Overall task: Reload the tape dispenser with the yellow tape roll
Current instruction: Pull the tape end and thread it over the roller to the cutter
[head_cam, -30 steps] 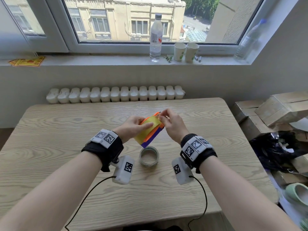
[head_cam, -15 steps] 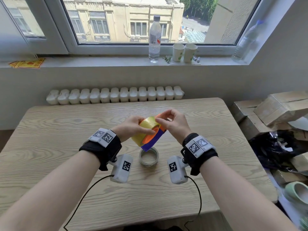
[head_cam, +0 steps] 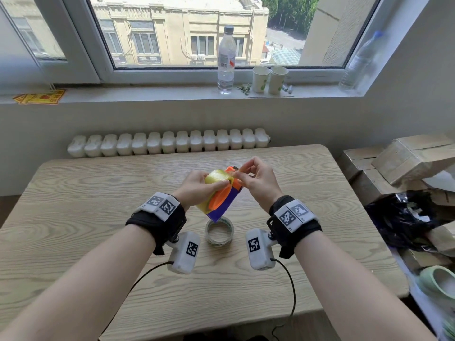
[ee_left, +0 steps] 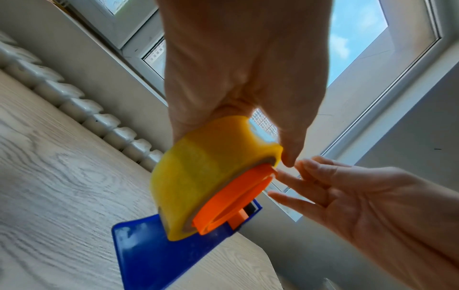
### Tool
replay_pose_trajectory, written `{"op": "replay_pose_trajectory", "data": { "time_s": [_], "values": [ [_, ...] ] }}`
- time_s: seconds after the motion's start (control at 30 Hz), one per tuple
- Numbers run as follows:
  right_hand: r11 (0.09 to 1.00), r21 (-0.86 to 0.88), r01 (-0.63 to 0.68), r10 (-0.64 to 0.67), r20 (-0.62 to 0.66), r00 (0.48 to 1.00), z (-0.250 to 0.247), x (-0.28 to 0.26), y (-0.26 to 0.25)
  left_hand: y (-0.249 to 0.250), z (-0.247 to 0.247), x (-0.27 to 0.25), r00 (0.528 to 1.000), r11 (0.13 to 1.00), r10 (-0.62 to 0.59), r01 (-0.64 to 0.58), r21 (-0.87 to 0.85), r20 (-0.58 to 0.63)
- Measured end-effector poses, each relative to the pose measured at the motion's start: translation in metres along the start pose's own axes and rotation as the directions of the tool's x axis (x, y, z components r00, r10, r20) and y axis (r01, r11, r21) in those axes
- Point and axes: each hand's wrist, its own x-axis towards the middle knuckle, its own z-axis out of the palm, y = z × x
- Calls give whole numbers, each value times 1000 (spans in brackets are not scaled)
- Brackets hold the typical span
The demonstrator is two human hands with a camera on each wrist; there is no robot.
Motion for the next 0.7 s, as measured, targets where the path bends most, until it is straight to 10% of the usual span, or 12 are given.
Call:
{"op": "replay_pose_trajectory", "data": {
  "time_s": [0.43, 0.7],
  "values": [
    [997, 57, -57, 61, -68, 996, -8, -3, 3, -1, -6, -6, 973, 999, -21, 32, -43, 230],
    [995, 103, -17, 32, -148, 989, -14, -8, 1, -8, -1, -9, 988, 996, 18, -32, 89, 153]
  ]
}}
